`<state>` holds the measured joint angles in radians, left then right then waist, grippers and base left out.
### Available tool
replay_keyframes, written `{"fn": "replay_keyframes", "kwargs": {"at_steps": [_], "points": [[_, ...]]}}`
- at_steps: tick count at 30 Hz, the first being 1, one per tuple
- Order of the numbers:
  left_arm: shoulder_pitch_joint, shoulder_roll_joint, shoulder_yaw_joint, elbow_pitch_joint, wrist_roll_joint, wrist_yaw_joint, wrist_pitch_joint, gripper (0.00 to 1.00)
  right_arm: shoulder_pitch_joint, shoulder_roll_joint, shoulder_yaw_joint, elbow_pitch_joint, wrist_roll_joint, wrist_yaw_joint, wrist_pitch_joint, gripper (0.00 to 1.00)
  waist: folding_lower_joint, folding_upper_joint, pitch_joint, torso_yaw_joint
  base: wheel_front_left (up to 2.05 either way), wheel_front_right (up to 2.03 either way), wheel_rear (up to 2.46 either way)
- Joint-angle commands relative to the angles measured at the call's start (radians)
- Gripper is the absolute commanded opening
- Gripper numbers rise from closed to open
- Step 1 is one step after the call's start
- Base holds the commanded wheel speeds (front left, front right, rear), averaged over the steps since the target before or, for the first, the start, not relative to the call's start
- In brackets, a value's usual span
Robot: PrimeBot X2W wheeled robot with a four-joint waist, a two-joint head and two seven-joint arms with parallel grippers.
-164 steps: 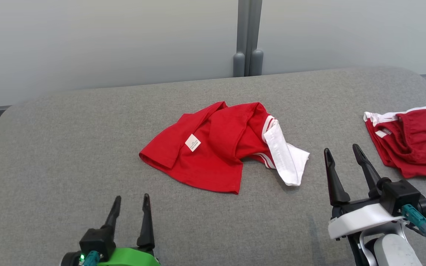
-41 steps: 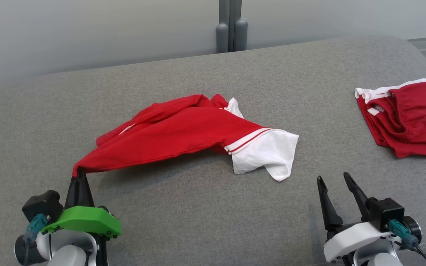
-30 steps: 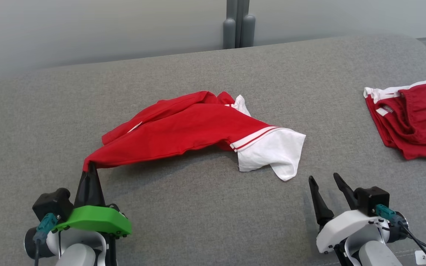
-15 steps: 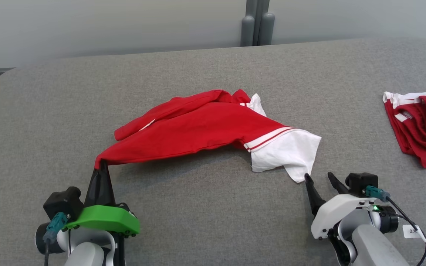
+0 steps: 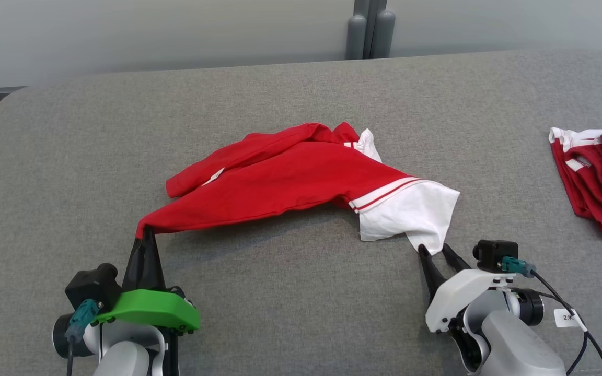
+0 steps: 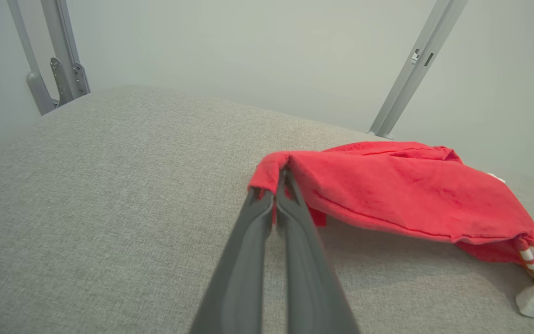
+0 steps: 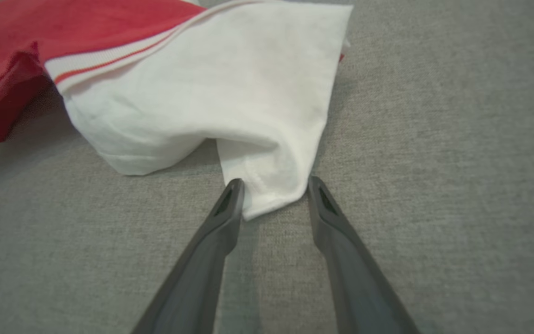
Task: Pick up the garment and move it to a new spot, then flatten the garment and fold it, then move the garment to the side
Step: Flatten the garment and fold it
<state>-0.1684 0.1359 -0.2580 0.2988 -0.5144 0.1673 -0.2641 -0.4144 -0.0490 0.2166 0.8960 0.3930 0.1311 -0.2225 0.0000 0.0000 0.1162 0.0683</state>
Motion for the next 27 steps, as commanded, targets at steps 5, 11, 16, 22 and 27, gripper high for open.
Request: {"fn": "replay_keyframes", "kwargs": {"at_steps": [5, 11, 16, 22, 27], "points": [[-0.012, -0.009, 0.016, 0.007, 0.016, -0.011, 0.000, 0.00, -0.027, -0.004, 0.023, 0.049, 0.054, -0.001, -0.022, 0.82, 0.0000, 0.0000, 0.000, -0.005, 0.00, 0.00, 0.00], [-0.014, -0.015, 0.022, 0.016, 0.025, -0.022, 0.000, 0.00, -0.065, -0.003, 0.052, 0.115, 0.068, -0.001, -0.034, 0.47, 0.0000, 0.0000, -0.001, 0.001, 0.00, 0.00, 0.00], [-0.014, -0.018, 0.026, 0.030, 0.031, -0.031, 0.000, 0.00, -0.093, -0.002, 0.080, 0.166, 0.082, -0.001, -0.038, 0.00, 0.0000, 0.0000, -0.009, 0.009, 0.00, 0.00, 0.00], [0.005, -0.023, 0.039, 0.028, 0.035, -0.037, 0.000, 0.00, -0.101, -0.004, 0.002, 0.094, 0.049, -0.001, -0.042, 0.00, 0.0000, 0.0000, -0.026, 0.001, 0.00, 0.00, 0.00], [0.022, -0.030, 0.056, 0.008, 0.027, -0.051, 0.000, 0.00, -0.037, -0.004, -0.101, -0.072, -0.014, -0.001, -0.042, 0.00, 0.0000, 0.0000, -0.053, -0.023, 0.00, 0.00, 0.00]]}}
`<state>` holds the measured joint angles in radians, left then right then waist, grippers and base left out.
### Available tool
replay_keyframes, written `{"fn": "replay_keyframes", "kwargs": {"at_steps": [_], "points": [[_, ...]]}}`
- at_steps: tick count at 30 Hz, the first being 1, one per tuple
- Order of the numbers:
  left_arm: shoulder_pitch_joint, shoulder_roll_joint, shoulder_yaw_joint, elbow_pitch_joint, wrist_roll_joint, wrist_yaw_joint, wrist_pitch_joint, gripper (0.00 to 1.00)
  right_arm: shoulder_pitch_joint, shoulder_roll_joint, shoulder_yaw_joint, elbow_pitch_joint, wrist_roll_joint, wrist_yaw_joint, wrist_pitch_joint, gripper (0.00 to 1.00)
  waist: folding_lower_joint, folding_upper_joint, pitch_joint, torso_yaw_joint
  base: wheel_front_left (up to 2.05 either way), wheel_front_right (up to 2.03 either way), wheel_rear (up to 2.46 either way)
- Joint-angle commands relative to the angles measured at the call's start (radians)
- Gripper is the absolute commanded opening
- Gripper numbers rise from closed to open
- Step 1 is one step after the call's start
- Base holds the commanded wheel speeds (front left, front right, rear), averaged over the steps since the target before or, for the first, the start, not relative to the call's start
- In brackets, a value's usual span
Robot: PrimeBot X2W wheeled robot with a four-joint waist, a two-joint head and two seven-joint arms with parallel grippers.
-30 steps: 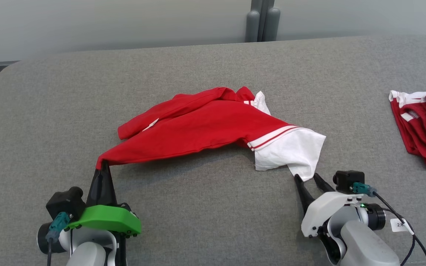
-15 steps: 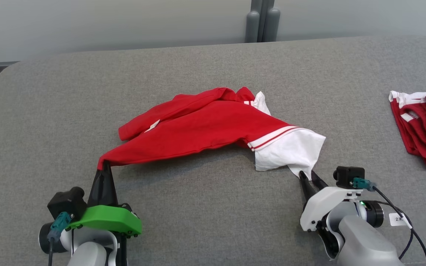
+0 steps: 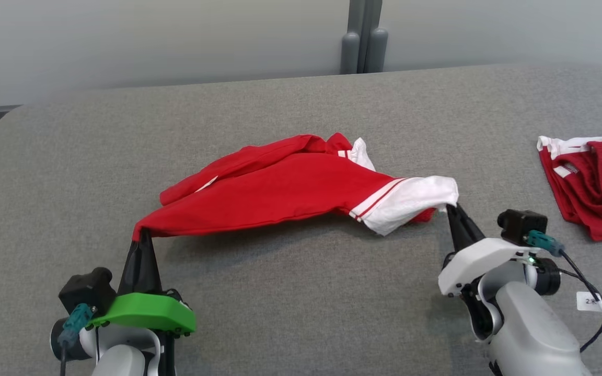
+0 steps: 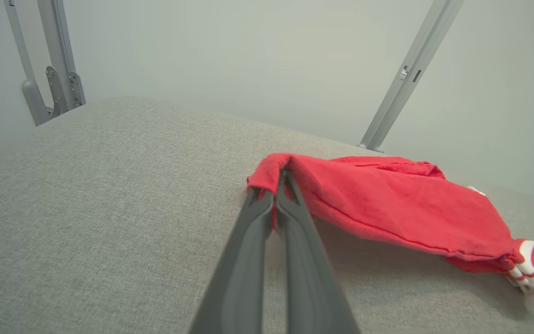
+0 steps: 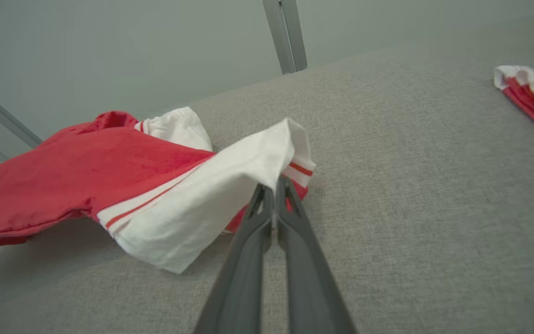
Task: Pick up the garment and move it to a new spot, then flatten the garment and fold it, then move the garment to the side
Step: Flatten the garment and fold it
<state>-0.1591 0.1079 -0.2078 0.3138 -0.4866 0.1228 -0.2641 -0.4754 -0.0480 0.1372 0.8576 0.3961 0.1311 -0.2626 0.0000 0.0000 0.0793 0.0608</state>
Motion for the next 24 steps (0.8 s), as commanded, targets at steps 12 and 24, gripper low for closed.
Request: {"fn": "replay_keyframes", "kwargs": {"at_steps": [12, 24], "points": [[0.021, 0.007, 0.030, -0.113, -0.029, -0.044, 0.002, 0.00, 0.169, -0.005, -0.201, -0.497, -0.145, -0.001, -0.002, 0.00, 0.0000, 0.0000, -0.080, -0.067, 0.00, 0.00, 0.00], [-0.038, 0.081, 0.013, -0.450, -0.021, -0.053, 0.122, 0.00, 0.215, -0.004, -0.315, -1.068, -0.197, -0.001, 0.153, 0.00, 0.0000, 0.0000, -0.112, -0.093, 0.00, 0.00, 0.00]]}}
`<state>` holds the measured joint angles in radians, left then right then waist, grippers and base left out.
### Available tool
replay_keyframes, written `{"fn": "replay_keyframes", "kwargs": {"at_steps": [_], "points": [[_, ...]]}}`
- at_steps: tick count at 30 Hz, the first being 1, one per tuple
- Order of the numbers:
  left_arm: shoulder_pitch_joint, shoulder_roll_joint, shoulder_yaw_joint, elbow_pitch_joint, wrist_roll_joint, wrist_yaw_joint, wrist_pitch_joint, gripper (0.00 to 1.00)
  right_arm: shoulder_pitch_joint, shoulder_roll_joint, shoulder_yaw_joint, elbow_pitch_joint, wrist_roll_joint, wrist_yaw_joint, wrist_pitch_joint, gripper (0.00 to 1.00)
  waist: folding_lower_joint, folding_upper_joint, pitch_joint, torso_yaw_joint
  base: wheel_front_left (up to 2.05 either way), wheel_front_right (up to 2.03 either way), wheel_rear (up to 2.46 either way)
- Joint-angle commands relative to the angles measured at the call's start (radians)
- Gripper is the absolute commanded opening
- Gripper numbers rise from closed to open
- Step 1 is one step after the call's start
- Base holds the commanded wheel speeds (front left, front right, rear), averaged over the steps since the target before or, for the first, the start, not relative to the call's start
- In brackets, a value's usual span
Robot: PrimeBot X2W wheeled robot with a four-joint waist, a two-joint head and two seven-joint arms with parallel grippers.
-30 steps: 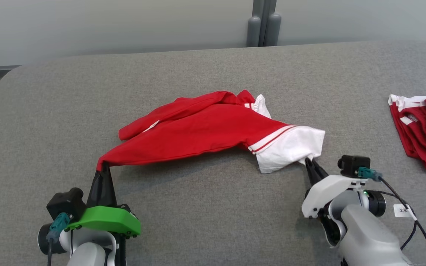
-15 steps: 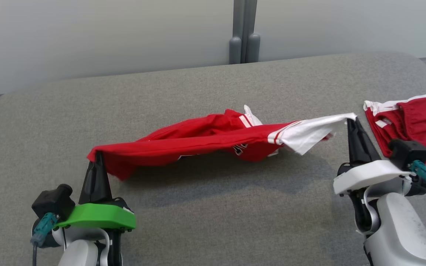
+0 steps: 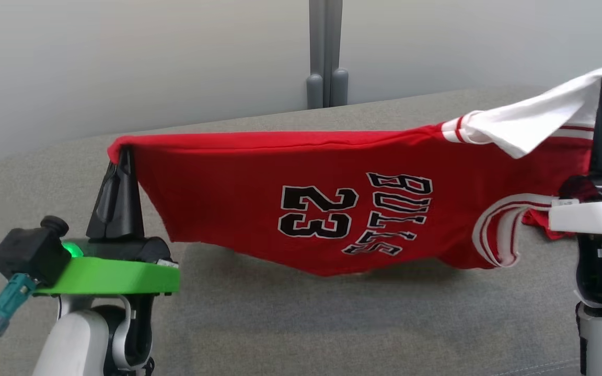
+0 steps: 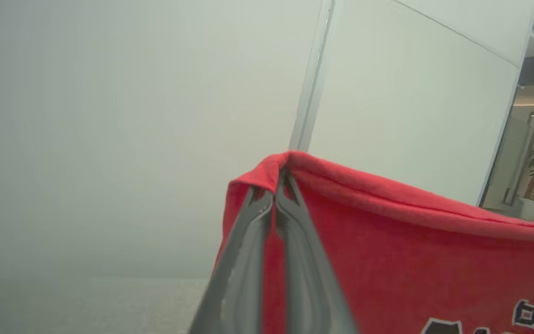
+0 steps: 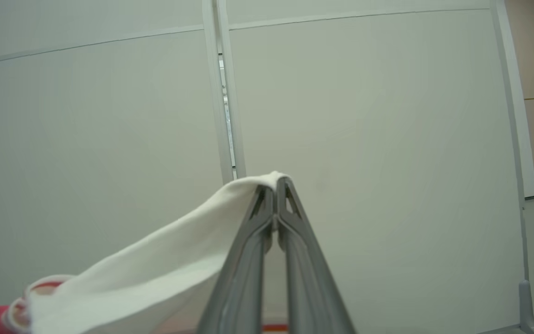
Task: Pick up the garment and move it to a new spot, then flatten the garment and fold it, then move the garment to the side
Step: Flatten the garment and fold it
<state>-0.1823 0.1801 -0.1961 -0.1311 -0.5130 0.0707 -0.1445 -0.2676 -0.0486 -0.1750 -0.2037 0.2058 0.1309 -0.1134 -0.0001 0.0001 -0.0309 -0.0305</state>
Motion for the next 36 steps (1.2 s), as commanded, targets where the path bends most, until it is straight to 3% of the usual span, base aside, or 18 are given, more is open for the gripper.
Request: {"fn": "replay_keyframes", "kwargs": {"at_steps": [1, 11, 20, 24, 30, 31, 36], "points": [[-0.020, 0.017, -0.001, -0.034, 0.006, -0.001, 0.016, 0.00, 0.003, -0.004, -0.006, -0.039, -0.011, 0.000, 0.016, 0.00, 0.0001, -0.0001, -0.003, -0.003, 0.00, 0.00, 0.00], [-0.103, 0.097, 0.016, -0.262, 0.005, 0.010, 0.173, 0.00, -0.040, -0.030, -0.027, -0.216, -0.033, 0.000, 0.115, 0.00, 0.0001, -0.0001, 0.009, -0.008, 0.00, 0.00, 0.00], [-0.215, 0.120, 0.012, -0.246, -0.027, -0.002, 0.266, 0.00, -0.116, -0.052, 0.005, -0.214, -0.011, 0.000, 0.160, 0.00, 0.0001, -0.0001, 0.081, -0.009, 0.00, 0.00, 0.00], [-0.287, 0.118, 0.012, -0.181, -0.043, -0.019, 0.281, 0.00, -0.181, -0.065, 0.026, -0.159, -0.003, 0.000, 0.161, 0.00, 0.0001, -0.0001, 0.131, -0.010, 0.00, 0.00, 0.00], [-0.590, 0.132, 0.016, 0.076, -0.031, -0.053, 0.306, 0.00, -0.498, -0.119, 0.123, 0.096, -0.025, 0.000, 0.126, 0.00, 0.0001, -0.0001, 0.280, -0.022, 0.00, 0.00, 0.00], [-0.590, 0.132, 0.016, 0.076, -0.031, -0.053, 0.306, 0.00, -0.498, -0.119, 0.123, 0.096, -0.025, 0.000, 0.126, 0.00, 0.0001, -0.0001, 0.280, -0.022, 0.00, 0.00, 0.00], [-0.874, 0.161, -0.003, 0.331, 0.044, -0.069, 0.294, 0.00, -0.802, -0.111, 0.207, 0.347, -0.064, 0.000, 0.063, 0.00, 0.0001, -0.0001, 0.386, -0.050, 0.00, 0.00, 0.00]]}}
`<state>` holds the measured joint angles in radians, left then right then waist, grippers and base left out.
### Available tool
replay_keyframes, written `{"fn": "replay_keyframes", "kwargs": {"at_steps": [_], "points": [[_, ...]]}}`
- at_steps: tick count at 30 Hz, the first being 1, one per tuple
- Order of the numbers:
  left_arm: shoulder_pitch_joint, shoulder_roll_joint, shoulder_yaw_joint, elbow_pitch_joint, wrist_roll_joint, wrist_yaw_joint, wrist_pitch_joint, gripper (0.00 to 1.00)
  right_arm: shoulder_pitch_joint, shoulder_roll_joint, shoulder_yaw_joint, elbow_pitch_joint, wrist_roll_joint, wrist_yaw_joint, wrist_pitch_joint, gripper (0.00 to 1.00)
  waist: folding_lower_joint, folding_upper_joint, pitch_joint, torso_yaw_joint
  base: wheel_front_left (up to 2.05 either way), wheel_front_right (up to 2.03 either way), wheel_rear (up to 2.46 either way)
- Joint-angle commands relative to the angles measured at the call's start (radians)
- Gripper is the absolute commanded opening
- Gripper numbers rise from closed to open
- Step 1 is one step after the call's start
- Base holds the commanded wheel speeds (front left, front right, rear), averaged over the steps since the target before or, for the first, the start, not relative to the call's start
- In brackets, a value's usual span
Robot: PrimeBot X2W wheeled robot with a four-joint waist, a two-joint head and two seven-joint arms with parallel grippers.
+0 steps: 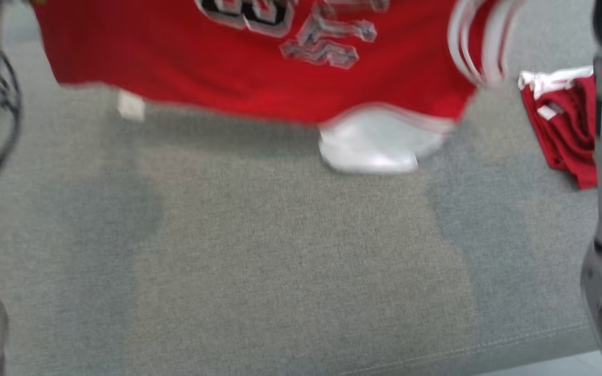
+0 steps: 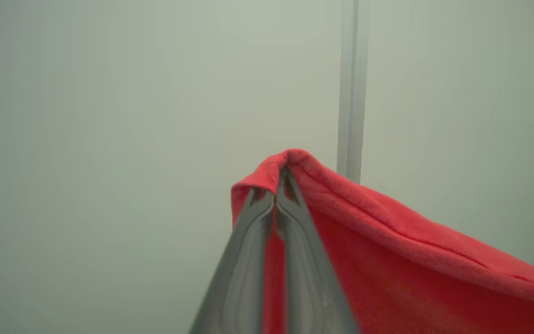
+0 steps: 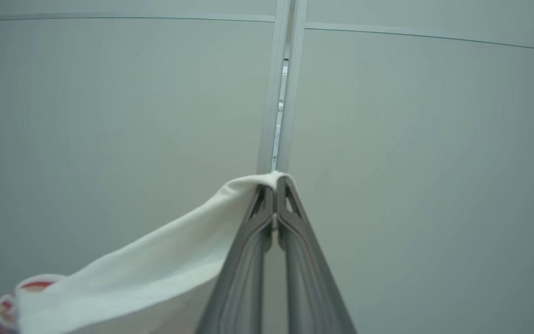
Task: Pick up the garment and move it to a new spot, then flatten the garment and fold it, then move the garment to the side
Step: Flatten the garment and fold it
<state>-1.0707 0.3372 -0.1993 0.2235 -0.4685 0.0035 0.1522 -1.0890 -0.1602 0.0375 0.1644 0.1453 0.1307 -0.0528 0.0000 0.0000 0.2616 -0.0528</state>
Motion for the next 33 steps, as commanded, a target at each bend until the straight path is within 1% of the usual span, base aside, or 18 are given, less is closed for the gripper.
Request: {"fn": "replay_keyframes", "kwargs": {"at_steps": [1, 4, 8, 9, 11, 13, 14, 17, 21, 25, 29, 33], "points": [[-0.039, 0.007, 0.000, 0.026, 0.014, 0.000, -0.011, 0.00, -0.038, 0.008, 0.005, 0.028, -0.011, 0.000, -0.016, 0.00, 0.0000, 0.0000, 0.109, -0.037, 0.00, 0.00, 0.00], [-0.190, 0.014, -0.013, 0.166, 0.067, 0.010, -0.047, 0.00, -0.210, 0.024, 0.021, 0.191, -0.046, 0.000, -0.078, 0.00, 0.0000, 0.0000, 0.143, -0.059, 0.00, 0.00, 0.00], [-0.359, 0.043, -0.043, 0.323, 0.158, 0.021, -0.153, 0.00, -0.388, 0.067, 0.000, 0.383, -0.121, 0.000, -0.165, 0.00, 0.0000, 0.0000, 0.168, -0.097, 0.00, 0.00, 0.00], [-0.393, 0.044, -0.053, 0.347, 0.167, -0.001, -0.188, 0.00, -0.421, 0.075, -0.006, 0.416, -0.141, 0.000, -0.178, 0.00, 0.0000, 0.0000, 0.178, -0.106, 0.00, 0.00, 0.00], [-0.451, 0.056, -0.056, 0.398, 0.189, -0.010, -0.260, 0.00, -0.465, 0.092, -0.009, 0.472, -0.152, 0.000, -0.196, 0.00, 0.0000, 0.0000, 0.207, -0.125, 0.00, 0.00, 0.00], [-0.469, 0.058, -0.064, 0.452, 0.192, -0.035, -0.320, 0.00, -0.473, 0.107, 0.021, 0.511, -0.146, 0.000, -0.205, 0.00, 0.0000, 0.0000, 0.237, -0.138, 0.00, 0.00, 0.00], [-0.477, 0.064, -0.068, 0.481, 0.194, -0.044, -0.333, 0.00, -0.473, 0.110, 0.042, 0.522, -0.139, 0.000, -0.207, 0.00, 0.0000, 0.0000, 0.255, -0.143, 0.00, 0.00, 0.00], [-0.473, 0.088, -0.073, 0.560, 0.199, -0.061, -0.363, 0.00, -0.445, 0.106, 0.086, 0.527, -0.098, 0.000, -0.213, 0.00, 0.0000, 0.0000, 0.302, -0.160, 0.00, 0.00, 0.00], [-0.437, 0.099, -0.055, 0.642, 0.177, -0.066, -0.392, 0.00, -0.363, 0.109, 0.149, 0.465, -0.047, 0.000, -0.212, 0.00, 0.0000, 0.0000, 0.353, -0.174, 0.00, 0.00, 0.00], [-0.417, 0.113, -0.031, 0.686, 0.152, -0.075, -0.411, 0.00, -0.280, 0.092, 0.190, 0.402, -0.012, 0.000, -0.213, 0.00, 0.0000, 0.0000, 0.363, -0.176, 0.00, 0.00, 0.00], [-0.378, 0.087, -0.025, 0.705, 0.134, -0.089, -0.418, 0.00, -0.205, 0.074, 0.222, 0.351, 0.019, 0.000, -0.213, 0.00, 0.0000, 0.0000, 0.352, -0.168, 0.00, 0.00, 0.00], [-0.357, 0.070, -0.016, 0.676, 0.121, -0.103, -0.418, 0.00, -0.153, 0.057, 0.238, 0.306, 0.048, 0.000, -0.212, 0.00, 0.0000, 0.0000, 0.338, -0.154, 0.00, 0.00, 0.00]]}}
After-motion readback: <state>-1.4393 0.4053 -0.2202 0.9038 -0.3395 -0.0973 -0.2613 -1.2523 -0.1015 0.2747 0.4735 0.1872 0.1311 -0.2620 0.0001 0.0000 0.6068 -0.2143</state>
